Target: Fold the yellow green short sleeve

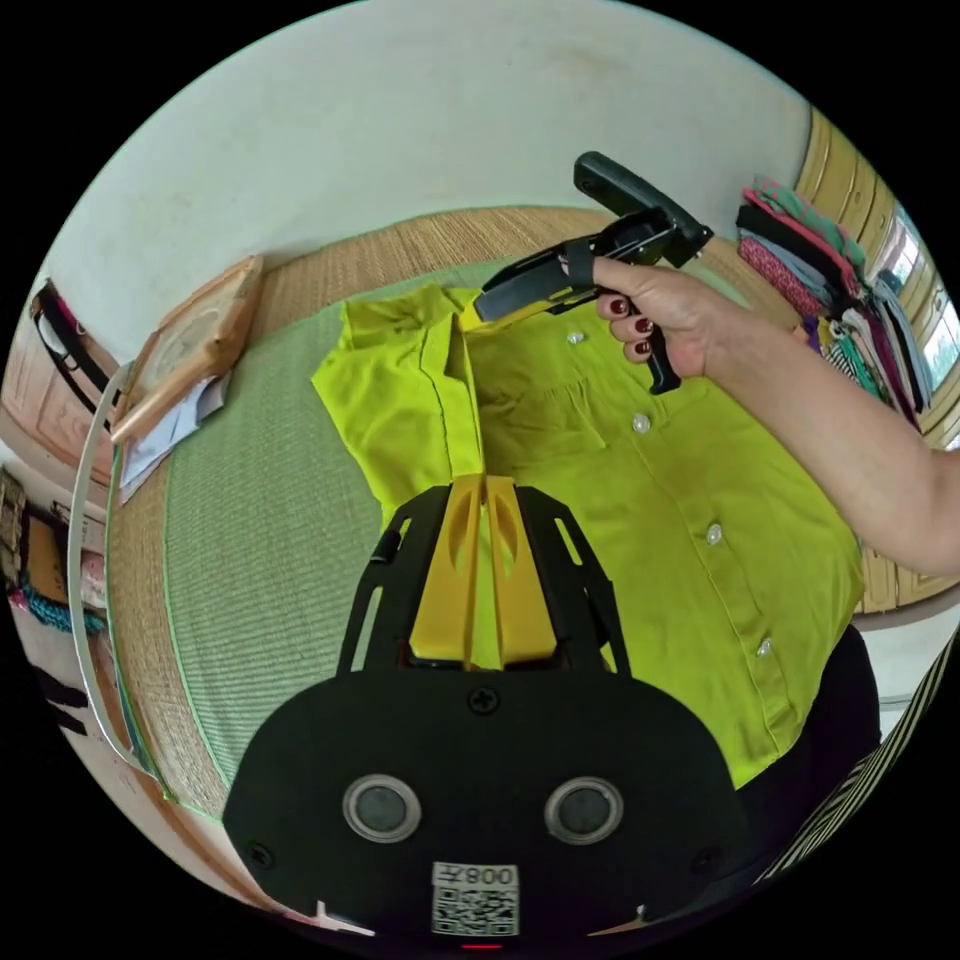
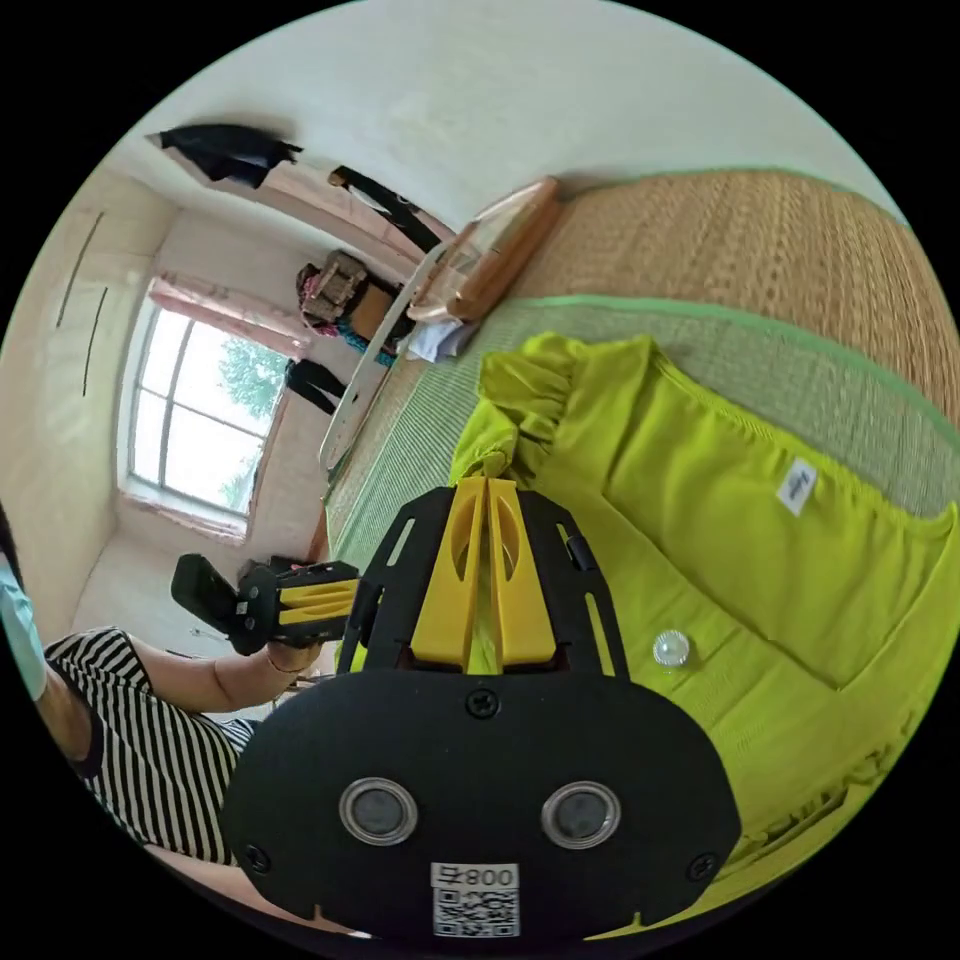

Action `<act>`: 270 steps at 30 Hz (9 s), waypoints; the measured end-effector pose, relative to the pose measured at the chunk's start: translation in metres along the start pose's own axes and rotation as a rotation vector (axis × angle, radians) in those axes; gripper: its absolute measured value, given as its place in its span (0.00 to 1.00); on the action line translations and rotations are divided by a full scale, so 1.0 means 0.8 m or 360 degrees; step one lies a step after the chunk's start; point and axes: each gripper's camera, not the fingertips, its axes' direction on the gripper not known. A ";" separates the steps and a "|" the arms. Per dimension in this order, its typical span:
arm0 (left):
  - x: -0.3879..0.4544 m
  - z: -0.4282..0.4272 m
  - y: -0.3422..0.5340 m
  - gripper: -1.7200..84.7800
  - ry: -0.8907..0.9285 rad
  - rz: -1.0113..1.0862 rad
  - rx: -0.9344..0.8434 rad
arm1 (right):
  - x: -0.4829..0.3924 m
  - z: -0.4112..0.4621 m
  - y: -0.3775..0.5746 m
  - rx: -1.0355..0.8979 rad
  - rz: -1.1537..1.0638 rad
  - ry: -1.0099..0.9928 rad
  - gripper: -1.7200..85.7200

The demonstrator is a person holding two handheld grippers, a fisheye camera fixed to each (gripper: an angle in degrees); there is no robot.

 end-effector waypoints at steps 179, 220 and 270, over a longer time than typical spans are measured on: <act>-0.437 -0.149 0.188 0.03 0.1535 -0.1164 0.0375 | -0.552 -0.877 0.704 0.0753 0.0809 0.0136 0.03; -0.282 -0.007 -0.168 0.09 0.0723 -0.0605 0.0031 | -0.365 -0.586 0.343 0.0199 0.0520 0.0937 0.10; -0.065 0.163 -0.314 0.02 0.0507 -0.0161 -0.0091 | -0.348 -0.267 0.246 -0.0043 0.0249 0.1242 0.05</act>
